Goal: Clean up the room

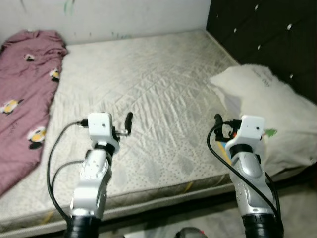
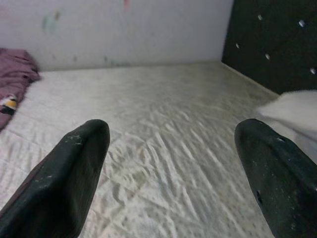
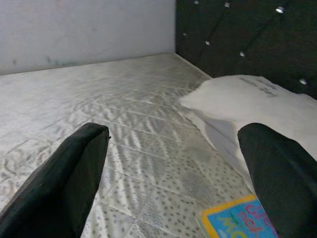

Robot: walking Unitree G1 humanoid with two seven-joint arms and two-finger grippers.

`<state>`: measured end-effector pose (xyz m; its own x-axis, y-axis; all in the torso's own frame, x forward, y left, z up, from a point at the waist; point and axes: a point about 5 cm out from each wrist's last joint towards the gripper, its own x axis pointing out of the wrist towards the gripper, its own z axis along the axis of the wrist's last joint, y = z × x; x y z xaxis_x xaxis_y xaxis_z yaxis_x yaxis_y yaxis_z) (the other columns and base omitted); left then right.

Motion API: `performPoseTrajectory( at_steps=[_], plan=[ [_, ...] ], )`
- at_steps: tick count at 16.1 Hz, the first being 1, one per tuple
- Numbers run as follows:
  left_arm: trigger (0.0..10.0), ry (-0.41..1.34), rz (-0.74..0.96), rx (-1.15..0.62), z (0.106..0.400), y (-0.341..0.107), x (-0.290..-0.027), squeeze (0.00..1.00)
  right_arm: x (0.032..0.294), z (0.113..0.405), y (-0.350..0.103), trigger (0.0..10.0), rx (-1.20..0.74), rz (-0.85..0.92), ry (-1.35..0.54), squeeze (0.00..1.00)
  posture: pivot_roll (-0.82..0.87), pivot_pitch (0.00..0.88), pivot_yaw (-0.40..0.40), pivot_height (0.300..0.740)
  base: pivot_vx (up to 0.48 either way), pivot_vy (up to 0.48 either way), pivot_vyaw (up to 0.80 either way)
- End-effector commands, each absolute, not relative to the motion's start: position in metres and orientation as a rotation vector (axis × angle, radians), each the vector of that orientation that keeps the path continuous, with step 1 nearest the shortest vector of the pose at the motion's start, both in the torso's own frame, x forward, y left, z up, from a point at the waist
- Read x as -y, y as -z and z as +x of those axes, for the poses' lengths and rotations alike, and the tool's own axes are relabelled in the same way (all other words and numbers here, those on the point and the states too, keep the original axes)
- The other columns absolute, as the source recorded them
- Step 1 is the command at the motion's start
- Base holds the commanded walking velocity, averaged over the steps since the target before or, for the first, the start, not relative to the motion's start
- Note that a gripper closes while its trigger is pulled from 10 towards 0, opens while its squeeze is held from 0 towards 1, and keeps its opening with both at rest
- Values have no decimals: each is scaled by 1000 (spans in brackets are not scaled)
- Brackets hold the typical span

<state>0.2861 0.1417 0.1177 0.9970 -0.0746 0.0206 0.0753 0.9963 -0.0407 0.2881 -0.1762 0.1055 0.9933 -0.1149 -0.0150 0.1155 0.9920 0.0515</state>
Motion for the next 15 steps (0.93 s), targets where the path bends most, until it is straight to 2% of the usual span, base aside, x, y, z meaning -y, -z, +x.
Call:
performPoseTrajectory(
  at_steps=[1,4,15],
  plan=[
    [10000,30,-45,-8,283,-113,-152,0,168,289,-108,10000,-4,59,90,0,-99,0,23,740,0,0,0],
    [10000,34,-56,-7,284,-113,-152,0,168,289,-108,10000,-5,58,89,0,-99,0,22,740,0,0,0],
    [10000,50,-84,-6,284,-113,-150,0,168,289,-107,10000,-9,54,87,0,-99,0,22,740,0,480,0]
  ],
)
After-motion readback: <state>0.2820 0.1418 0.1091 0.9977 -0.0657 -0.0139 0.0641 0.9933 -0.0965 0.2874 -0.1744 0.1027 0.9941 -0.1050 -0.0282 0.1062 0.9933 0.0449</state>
